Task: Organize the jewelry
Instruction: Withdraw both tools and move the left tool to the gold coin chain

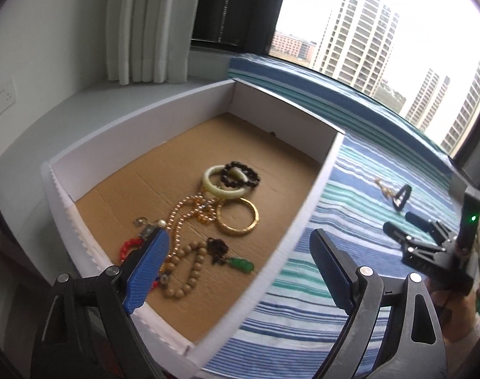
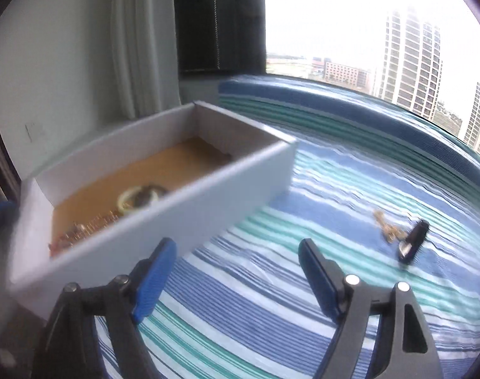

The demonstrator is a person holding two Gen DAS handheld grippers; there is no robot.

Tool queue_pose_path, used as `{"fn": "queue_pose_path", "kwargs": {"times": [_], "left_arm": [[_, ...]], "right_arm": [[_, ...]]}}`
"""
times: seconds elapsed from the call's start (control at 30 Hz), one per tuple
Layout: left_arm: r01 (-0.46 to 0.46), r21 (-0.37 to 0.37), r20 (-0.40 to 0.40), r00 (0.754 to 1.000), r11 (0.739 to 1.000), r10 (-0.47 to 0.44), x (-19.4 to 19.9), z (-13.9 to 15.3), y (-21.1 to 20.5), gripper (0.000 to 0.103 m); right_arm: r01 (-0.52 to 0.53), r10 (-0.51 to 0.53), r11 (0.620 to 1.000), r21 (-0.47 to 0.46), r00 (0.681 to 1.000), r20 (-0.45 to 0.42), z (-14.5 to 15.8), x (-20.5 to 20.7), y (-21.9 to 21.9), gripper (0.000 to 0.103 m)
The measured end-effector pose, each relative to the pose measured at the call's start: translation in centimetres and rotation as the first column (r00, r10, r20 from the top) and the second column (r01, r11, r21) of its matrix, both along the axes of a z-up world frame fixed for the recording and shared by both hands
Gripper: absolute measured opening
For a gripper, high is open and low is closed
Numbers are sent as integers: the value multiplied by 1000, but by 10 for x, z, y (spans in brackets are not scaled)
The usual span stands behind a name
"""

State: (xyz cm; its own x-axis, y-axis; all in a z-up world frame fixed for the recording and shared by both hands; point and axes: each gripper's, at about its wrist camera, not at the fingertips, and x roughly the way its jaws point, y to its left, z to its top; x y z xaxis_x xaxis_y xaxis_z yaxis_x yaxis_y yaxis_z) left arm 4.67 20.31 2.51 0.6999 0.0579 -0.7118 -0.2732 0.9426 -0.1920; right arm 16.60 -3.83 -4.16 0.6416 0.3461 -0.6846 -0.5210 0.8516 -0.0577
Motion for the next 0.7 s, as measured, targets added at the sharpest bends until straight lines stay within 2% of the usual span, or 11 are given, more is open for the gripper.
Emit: {"fn": "queue_pose_path", "kwargs": {"times": [0.17,0.4,0.53,0.7], "left_arm": [[93,0,-27,995,996,-93,17,1,-46,91],[202,-3,-57,978,979,-202,40,3,-105,91],[263,19,-78,962,965,-261,50,2,-133,91],[312,34,-105,946,949,-308,63,2,-162,91]], "right_arm": [[128,-130,990,-54,990,-45,-39,-5,-81,81],[313,-316,946,-82,949,-23,-58,-14,-178,81],[379,-381,923,-61,924,-27,-61,-17,-210,81],[410,-412,911,-38,909,-65,-72,-20,-229,81]]}}
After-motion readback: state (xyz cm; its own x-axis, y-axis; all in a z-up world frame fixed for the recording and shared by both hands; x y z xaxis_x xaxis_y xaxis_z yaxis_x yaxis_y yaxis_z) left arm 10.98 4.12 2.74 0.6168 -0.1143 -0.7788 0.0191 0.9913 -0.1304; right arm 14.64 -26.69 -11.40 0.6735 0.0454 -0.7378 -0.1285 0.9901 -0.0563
